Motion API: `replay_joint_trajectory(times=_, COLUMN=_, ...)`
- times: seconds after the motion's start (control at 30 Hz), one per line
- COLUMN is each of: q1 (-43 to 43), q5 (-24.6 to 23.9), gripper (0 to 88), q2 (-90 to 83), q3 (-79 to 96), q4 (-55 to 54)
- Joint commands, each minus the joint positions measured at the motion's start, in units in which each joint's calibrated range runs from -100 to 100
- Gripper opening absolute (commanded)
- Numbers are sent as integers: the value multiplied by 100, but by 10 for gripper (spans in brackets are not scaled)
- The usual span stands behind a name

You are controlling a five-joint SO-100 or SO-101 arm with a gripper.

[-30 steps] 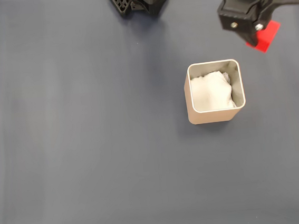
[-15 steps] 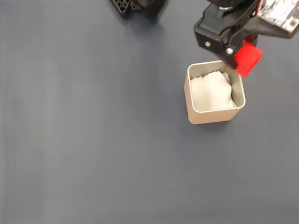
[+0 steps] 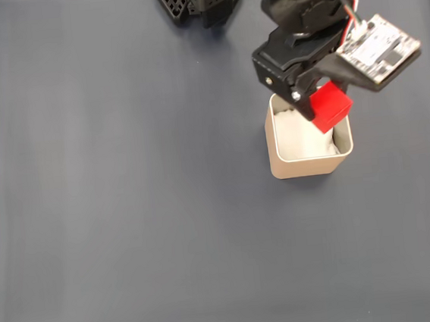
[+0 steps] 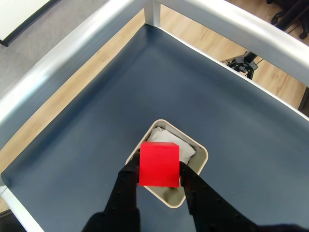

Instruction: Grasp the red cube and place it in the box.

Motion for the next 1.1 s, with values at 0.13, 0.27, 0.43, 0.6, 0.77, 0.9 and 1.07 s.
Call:
replay_joint_trajectory(times=0.13, q1=340, q5=10, gripper=3, q2=-108, q3=-108, q4=46)
replay_joint_trajectory(times=0.27, q1=347, q5=10, gripper=3, q2=-151, q3=-62, q4=46)
replay_joint_trajectory(times=0.43, q1=354, q5=29, gripper=3, q2=-151, q3=-53, q4=46)
replay_joint_trajectory(times=0.6, q1=340, q5=29, gripper=3, q2=-134, q3=-44, q4=46)
replay_joint_trajectory(times=0.77, q1=304, q5=34, gripper=3, q2=-134, q3=-8, q4=46)
replay_joint_trajectory(times=0.9, q1=283, q5=44, gripper=3, q2=-151, q3=20, q4=38)
replay_joint_trajectory(times=1.07, q1=262, q5=59, gripper=3, q2=-177, q3=92, q4=22)
